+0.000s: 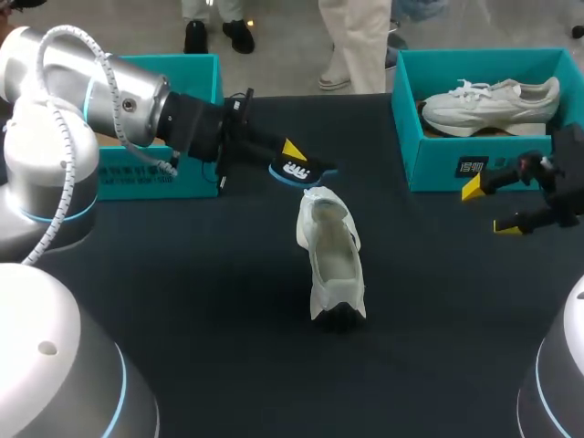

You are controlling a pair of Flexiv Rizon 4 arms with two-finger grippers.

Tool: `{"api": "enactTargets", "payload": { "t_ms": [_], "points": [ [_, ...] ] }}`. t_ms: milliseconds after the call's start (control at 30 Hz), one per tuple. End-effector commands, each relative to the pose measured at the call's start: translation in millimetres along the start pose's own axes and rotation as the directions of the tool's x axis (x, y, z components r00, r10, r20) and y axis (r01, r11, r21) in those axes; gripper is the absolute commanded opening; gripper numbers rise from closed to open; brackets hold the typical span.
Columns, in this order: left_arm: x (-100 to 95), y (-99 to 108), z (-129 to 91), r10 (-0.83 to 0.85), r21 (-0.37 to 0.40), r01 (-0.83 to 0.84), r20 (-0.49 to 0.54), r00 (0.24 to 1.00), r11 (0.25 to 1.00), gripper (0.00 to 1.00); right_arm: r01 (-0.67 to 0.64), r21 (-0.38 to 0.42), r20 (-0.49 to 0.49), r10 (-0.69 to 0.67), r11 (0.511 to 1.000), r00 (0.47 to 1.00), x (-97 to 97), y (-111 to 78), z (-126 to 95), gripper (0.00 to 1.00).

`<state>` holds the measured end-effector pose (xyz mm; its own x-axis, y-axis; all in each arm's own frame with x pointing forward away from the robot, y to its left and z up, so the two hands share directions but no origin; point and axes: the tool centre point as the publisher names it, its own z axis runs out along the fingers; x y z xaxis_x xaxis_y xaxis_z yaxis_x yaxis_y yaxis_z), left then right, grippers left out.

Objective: Take the shoe out of the shoebox, open the shoe tongue, remove and reinsert the insole, then place the shoe into the shoebox

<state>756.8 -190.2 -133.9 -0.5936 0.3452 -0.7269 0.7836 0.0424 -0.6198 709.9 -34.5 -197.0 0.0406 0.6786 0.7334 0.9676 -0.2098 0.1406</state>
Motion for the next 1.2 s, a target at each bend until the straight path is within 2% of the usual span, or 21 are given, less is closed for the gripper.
{"api": "enactTargets", "payload": {
  "t_ms": [33,333,567,1133,1200],
  "points": [
    [12.5,-7,7,-0.003,0.018,0.002,0.030,1.000,1.000,0.00,-0.002,0.000,0.003,0.002,1.000,1.000,0.2,-0.2,1,1.00],
    [40.4,-13,21,-0.068,0.073,0.064,0.061,0.996,0.995,0.00,-0.002,0.000,0.003,0.002,1.000,1.000,0.2,-0.2,1,1.00],
    [65.9,-21,33,-0.123,0.133,0.121,0.006,0.992,0.984,0.00,-0.002,0.000,0.003,0.002,1.000,1.000,0.2,-0.2,1,1.00],
    [65.9,-21,33,-0.123,0.133,0.121,0.006,0.992,0.984,0.00,-0.002,0.000,0.003,0.002,1.000,1.000,0.2,-0.2,1,1.00],
    [66.4,-19,38,-0.103,0.111,0.098,0.034,0.994,0.989,0.00,-0.002,0.000,0.003,0.002,1.000,1.000,0.2,-0.2,1,1.00]
  ]
}}
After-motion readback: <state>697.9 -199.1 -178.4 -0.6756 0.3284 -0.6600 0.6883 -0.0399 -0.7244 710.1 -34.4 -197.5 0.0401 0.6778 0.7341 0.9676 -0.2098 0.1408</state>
